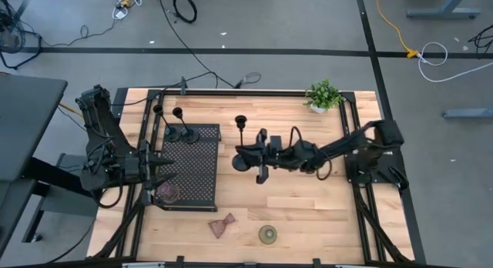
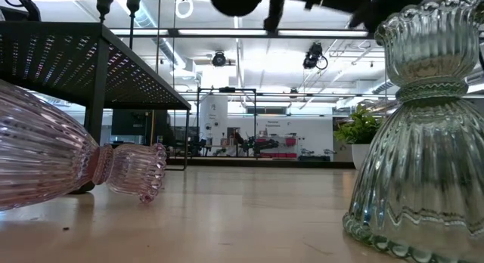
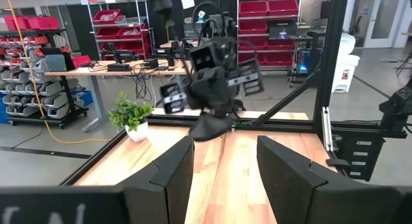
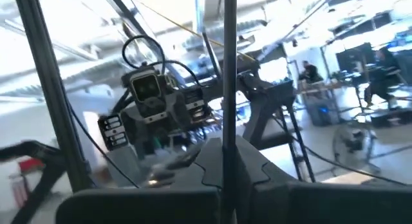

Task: Pick & Place candle stick holders
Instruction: Put the black candle holder on the shelf aligned with the other black candle holders, then put the green glass candle holder on the shelf aligned with the pink glass candle holder

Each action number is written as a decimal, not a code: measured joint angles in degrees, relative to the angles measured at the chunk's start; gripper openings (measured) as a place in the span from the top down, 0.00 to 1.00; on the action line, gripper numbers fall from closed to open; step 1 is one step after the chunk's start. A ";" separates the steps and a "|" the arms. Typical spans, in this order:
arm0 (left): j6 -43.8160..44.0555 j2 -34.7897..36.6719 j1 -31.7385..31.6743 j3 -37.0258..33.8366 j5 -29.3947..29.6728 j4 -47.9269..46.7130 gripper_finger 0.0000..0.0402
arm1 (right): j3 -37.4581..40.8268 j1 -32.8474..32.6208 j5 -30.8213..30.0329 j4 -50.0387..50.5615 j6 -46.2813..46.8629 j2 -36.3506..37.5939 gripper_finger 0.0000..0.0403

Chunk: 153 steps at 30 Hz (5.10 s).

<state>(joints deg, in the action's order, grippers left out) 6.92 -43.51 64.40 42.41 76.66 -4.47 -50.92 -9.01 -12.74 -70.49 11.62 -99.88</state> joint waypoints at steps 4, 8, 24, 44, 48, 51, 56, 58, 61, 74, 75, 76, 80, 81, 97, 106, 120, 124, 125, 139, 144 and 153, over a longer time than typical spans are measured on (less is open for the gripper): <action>-0.11 0.02 0.01 -0.02 0.00 -0.02 0.57 | -0.59 2.60 3.96 -5.19 1.83 -4.47 1.00; -0.16 0.00 0.01 0.00 0.00 -0.08 0.57 | -5.08 4.47 7.59 -5.62 4.06 -7.90 1.00; -0.24 0.00 0.01 -0.02 -0.02 -0.07 0.57 | -21.69 8.57 13.85 7.97 2.94 -16.60 1.00; -0.23 0.02 0.01 0.00 -0.01 -0.64 0.57 | -33.08 14.04 21.00 2.83 4.83 -30.16 1.00; -0.22 0.02 0.01 -0.02 -0.01 -0.69 0.57 | -32.86 14.52 19.74 3.87 3.31 -30.17 1.00; -0.24 0.00 0.01 0.00 -0.02 -1.06 0.57 | -32.87 14.95 18.31 4.64 2.88 -30.03 1.00; -0.24 0.02 0.01 0.00 0.00 -1.53 0.57 | -32.87 15.49 14.76 6.01 2.27 -30.10 1.00; -0.23 0.02 0.01 0.00 0.00 -1.55 0.57 | -32.87 15.79 14.70 6.92 2.00 -30.05 1.00; -0.24 0.02 0.01 -0.01 0.00 -1.55 0.57 | -32.87 16.27 14.91 6.13 2.73 -30.77 1.00; -0.22 0.01 0.01 0.00 0.00 -1.85 0.57 | -32.81 18.15 16.47 1.27 5.88 -34.41 1.00; -0.24 0.02 0.01 0.00 0.00 -1.82 0.57 | -32.81 18.34 16.51 1.44 5.90 -34.44 1.00; -0.22 0.02 0.01 0.00 0.00 -1.86 0.57 | -32.81 18.51 16.55 1.52 5.90 -34.44 1.00; -1.20 0.02 0.01 0.00 0.00 -1.84 0.57 | -32.81 18.96 16.25 1.85 5.46 -34.44 1.00; -1.39 0.02 0.01 -0.01 0.00 -1.83 0.57 | -32.81 19.04 16.22 1.85 5.44 -34.44 1.00; -1.55 0.00 0.01 0.00 0.00 -1.77 0.57 | -32.81 19.30 14.75 1.55 5.53 -34.98 1.00; -1.55 0.01 0.01 0.00 0.00 -1.82 0.57 | -32.85 18.35 14.78 1.04 4.85 -35.36 0.99; -1.55 0.02 0.01 -0.01 0.00 -1.79 0.57 | -32.85 16.80 14.75 2.88 2.91 -35.47 0.85; -1.55 0.02 0.01 0.00 0.00 -1.79 0.57 | -32.85 17.11 14.72 2.75 2.54 -35.47 0.83; -1.55 0.00 0.01 0.00 0.00 -1.81 0.57 | -32.85 17.20 14.72 2.72 2.81 -35.47 0.82; -1.47 0.02 0.01 -0.02 0.00 -1.79 0.57 | -32.81 17.22 15.22 7.06 2.86 -35.31 0.81; -0.87 0.02 0.01 0.00 0.00 -1.79 0.57 | -32.81 17.22 15.21 6.73 2.86 -35.14 0.74; -0.47 0.01 0.01 0.00 0.00 -1.80 0.57 | -32.79 16.98 18.33 6.80 2.88 -34.40 0.55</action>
<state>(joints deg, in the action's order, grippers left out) 6.45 -43.49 64.40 42.41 76.66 -6.27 -83.70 7.97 5.59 -63.69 14.50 -134.27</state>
